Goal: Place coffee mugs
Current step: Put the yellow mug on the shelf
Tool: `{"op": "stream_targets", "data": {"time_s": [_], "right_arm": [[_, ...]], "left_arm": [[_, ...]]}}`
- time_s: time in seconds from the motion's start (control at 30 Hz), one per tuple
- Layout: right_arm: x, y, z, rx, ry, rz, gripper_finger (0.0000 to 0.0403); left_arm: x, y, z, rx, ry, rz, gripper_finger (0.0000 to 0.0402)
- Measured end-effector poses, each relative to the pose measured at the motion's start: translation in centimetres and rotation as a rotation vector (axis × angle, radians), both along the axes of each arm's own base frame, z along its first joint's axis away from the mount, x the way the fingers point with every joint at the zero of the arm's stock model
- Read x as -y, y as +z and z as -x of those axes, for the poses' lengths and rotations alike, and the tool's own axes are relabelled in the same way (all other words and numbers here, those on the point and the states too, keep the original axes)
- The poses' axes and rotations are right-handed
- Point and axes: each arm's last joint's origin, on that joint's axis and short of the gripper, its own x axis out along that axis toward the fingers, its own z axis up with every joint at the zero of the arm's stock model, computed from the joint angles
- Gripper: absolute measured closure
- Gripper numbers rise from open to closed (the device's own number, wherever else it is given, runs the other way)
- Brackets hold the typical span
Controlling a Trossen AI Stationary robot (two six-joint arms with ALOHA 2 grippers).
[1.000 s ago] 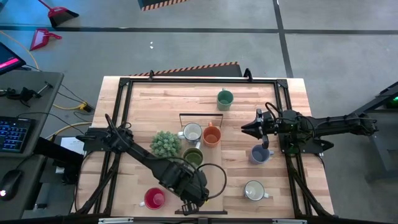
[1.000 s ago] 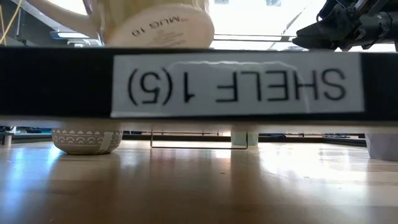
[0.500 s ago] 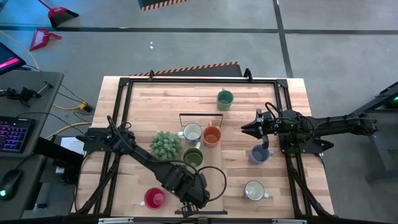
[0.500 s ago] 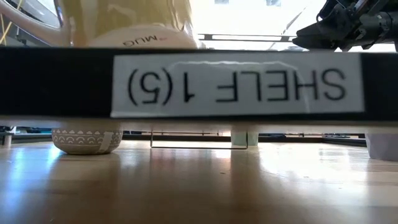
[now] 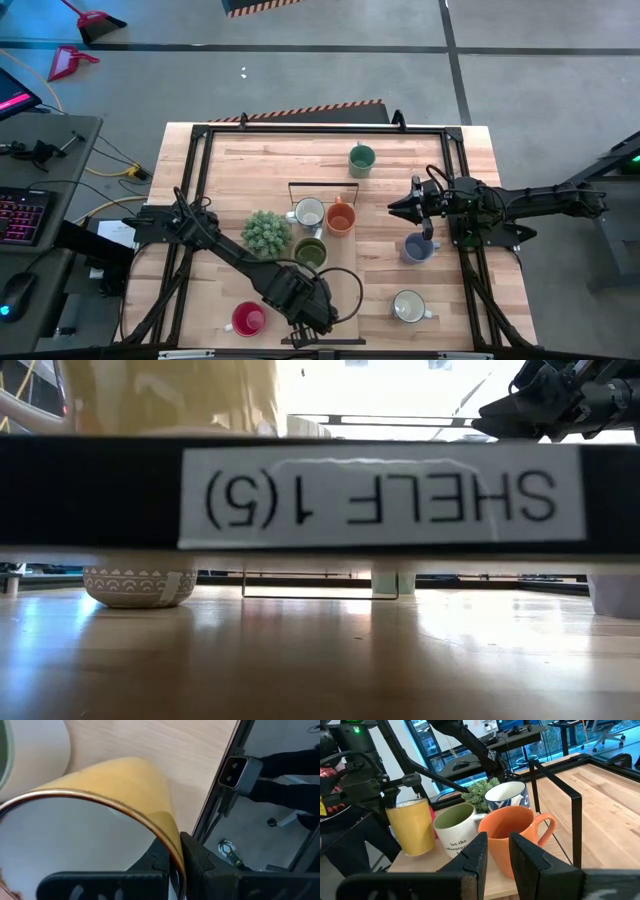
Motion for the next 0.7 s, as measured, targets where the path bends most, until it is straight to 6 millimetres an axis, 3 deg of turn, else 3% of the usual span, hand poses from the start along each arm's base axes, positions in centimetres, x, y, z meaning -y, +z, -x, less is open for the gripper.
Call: {"op": "stream_targets", "data": {"time_s": [0.7], "right_arm": [[0.0,0.0,0.0,0.001,0.0,0.0,0.0336]], "left_arm": [[0.0,-1.2,-0.9,-0.015,0.007,0.019,0.0386]]}}
